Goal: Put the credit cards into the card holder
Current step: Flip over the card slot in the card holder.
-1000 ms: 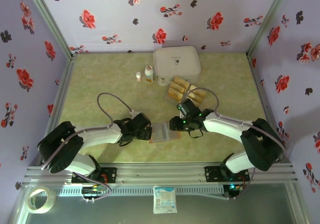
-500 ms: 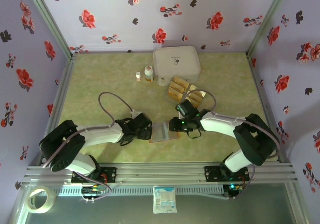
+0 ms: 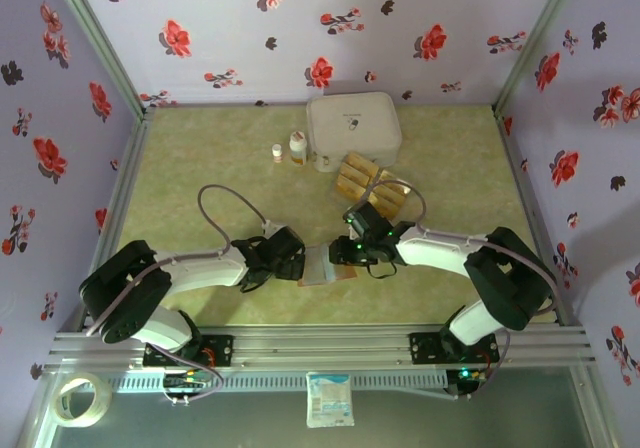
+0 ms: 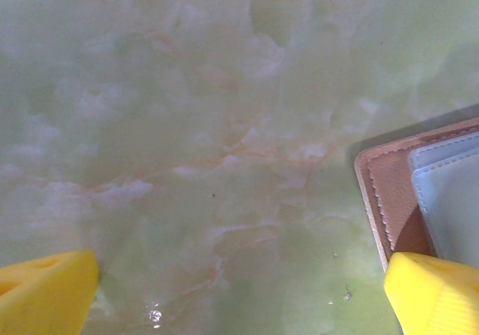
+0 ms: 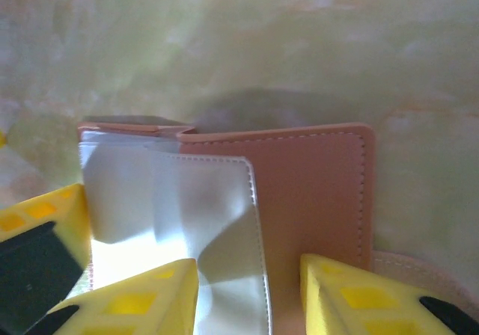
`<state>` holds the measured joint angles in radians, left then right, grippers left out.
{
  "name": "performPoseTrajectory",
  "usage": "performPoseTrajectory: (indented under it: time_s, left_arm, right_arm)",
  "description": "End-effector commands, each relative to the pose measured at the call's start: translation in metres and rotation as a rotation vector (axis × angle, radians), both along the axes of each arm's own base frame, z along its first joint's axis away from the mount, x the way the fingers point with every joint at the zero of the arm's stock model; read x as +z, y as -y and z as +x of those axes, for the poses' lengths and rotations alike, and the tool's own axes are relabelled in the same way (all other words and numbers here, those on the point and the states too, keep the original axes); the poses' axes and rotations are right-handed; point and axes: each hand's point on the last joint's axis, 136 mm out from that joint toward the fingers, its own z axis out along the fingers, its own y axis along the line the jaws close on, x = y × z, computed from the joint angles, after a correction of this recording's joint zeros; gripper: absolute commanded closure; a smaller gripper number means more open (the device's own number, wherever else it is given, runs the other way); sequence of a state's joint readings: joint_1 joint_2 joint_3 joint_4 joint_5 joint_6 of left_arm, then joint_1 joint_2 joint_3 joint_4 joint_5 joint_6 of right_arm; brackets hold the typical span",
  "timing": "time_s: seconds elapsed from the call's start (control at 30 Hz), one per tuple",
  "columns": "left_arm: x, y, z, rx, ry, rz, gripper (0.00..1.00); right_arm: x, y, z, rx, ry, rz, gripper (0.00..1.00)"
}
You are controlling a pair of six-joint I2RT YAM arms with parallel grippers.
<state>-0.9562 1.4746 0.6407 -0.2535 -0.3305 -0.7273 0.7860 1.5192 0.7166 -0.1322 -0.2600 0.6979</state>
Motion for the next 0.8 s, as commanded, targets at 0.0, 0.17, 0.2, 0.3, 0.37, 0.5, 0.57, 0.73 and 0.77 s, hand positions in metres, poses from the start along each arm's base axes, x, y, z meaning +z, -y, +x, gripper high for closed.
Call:
performPoseTrajectory:
  time_s: [0.0, 0.17, 0.2, 0.3, 0.37, 0.5, 0.57, 0.73, 0.77]
  left_arm:
    - [-0.01, 0.008, -0.003, -0.009, -0.018, -0.022, 0.0]
    - [-0.005, 0.008, -0.002, -0.008, -0.005, -0.03, 0.0]
    - [-0.003, 0.005, -0.001, -0.005, 0.001, -0.024, 0.0]
    - [0.003, -0.004, 0.001, 0.015, 0.021, -0.01, 0.0]
    - [0.008, -0.013, 0.002, 0.036, 0.032, -0.012, 0.0]
    - [0.018, -0.037, 0.004, 0.099, 0.054, -0.013, 0.0]
    - [0.022, -0.048, 0.003, 0.134, 0.064, -0.016, 0.0]
    - [0.028, -0.067, 0.001, 0.195, 0.076, -0.04, 0.0]
    - [0.029, -0.067, 0.0, 0.192, 0.078, -0.043, 0.0]
  right_arm:
    - [0.031, -0.025, -0.008, 0.048, 0.003, 0.102, 0.61]
    - [0.043, -0.034, -0.009, 0.051, 0.016, 0.131, 0.61]
    - [0.044, -0.036, -0.01, 0.054, 0.015, 0.137, 0.61]
    - [0.045, -0.046, -0.012, 0.063, 0.009, 0.156, 0.61]
    - [0.042, -0.053, -0.013, 0.072, 0.004, 0.156, 0.6]
    - [0.03, -0.068, -0.013, 0.084, -0.015, 0.154, 0.6]
    - [0.022, -0.076, -0.013, 0.088, -0.024, 0.149, 0.6]
    - [0.006, -0.089, -0.014, 0.098, -0.049, 0.145, 0.61]
    - [0.007, -0.09, -0.014, 0.099, -0.05, 0.151, 0.61]
